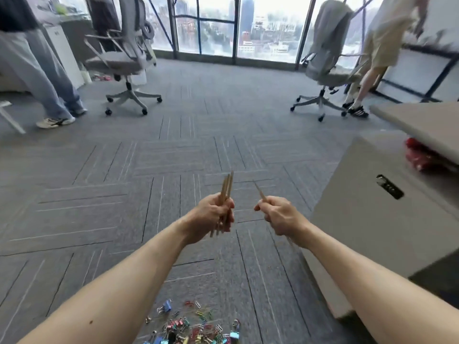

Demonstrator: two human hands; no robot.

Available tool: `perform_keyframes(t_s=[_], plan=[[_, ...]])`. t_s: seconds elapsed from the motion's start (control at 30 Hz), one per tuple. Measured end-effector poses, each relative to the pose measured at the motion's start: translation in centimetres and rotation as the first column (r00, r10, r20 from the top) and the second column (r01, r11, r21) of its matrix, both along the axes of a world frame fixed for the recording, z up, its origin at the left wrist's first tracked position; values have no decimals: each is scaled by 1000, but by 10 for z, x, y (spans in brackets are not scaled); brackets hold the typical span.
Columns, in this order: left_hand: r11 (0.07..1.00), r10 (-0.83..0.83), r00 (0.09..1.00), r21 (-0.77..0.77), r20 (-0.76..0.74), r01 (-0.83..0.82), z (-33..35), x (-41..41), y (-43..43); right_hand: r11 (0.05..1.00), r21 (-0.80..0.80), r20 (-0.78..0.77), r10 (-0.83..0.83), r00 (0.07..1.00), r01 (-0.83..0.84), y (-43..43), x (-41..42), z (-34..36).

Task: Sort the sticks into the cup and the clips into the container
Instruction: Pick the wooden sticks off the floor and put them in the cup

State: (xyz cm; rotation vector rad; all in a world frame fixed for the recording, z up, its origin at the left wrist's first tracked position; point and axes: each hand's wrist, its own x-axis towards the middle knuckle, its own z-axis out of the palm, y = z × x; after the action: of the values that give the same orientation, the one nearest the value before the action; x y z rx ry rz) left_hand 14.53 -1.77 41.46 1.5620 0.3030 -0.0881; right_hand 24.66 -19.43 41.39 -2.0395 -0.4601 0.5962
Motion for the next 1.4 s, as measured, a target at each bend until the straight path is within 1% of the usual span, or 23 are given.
perform_keyframes(t_s=[0.17,0.27,0.4,0.47,0.6,0.67,0.8,0.9,1.03,1.13,1.27,1.33,1.4], plan=[[1000,-27,990,-1,141,27,96,-7,-72,983,155,-46,-89,995,95,-79,-33,118],[998,-56,977,9,207,55,147,-13,-122,962,242,-21,-129,991,130,-131,-60,172],[992,-128,946,18,296,128,209,-30,-203,924,328,56,-227,972,197,-200,-99,232],[986,-167,926,37,340,164,236,-41,-245,911,345,105,-278,955,227,-235,-121,257],[970,-239,879,52,411,240,280,-64,-326,889,319,266,-416,869,328,-314,-168,300],[959,-276,858,60,432,278,296,-76,-362,871,324,319,-469,824,370,-352,-188,317],[926,-360,801,76,479,370,318,-97,-428,796,420,323,-581,748,436,-423,-221,343],[904,-399,759,83,514,419,326,-105,-471,746,491,319,-634,704,449,-470,-241,354],[879,-440,732,84,521,468,324,-109,-522,673,560,297,-708,641,483,-525,-257,349],[872,-459,710,119,533,475,318,-103,-556,605,598,249,-763,596,525,-560,-257,339],[863,-479,676,162,560,478,313,-85,-593,514,658,141,-802,580,551,-597,-248,331],[856,-496,651,196,575,479,312,-77,-609,483,681,103,-807,581,550,-611,-240,326],[850,-507,632,222,586,477,311,-69,-624,473,680,86,-811,579,561,-622,-228,318]])
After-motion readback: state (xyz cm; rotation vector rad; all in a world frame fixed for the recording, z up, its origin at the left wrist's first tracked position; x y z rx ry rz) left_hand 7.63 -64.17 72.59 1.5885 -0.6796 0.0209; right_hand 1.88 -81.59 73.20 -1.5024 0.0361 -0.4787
